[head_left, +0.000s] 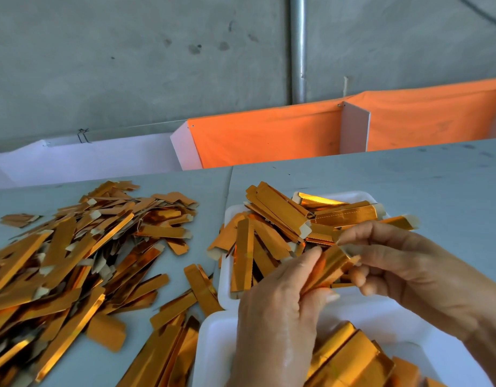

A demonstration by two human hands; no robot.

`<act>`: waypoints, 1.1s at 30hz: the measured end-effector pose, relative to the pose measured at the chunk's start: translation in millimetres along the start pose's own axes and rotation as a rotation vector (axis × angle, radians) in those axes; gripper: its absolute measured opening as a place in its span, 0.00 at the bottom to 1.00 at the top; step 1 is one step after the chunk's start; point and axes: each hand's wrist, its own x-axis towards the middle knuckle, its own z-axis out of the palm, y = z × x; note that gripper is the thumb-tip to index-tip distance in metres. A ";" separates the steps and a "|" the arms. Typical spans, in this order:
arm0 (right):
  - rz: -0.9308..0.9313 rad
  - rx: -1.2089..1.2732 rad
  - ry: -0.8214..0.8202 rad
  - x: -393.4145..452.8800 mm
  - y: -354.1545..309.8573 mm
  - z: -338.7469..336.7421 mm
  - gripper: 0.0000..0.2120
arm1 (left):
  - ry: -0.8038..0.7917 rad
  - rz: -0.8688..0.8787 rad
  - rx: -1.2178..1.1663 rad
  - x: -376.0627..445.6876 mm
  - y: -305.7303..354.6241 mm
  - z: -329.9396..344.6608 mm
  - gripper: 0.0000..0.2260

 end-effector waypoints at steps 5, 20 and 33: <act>-0.047 -0.030 -0.002 2.0 2.9 -6.4 0.20 | -0.024 0.017 -0.132 2.7 5.0 -3.7 0.20; 0.058 0.120 -0.096 2.3 3.3 -7.9 0.20 | -0.131 0.044 -0.226 3.5 -5.8 -7.4 0.19; -0.162 -0.205 -0.004 -2.1 -1.8 7.8 0.04 | -0.170 -0.033 -0.298 0.4 1.5 -10.1 0.25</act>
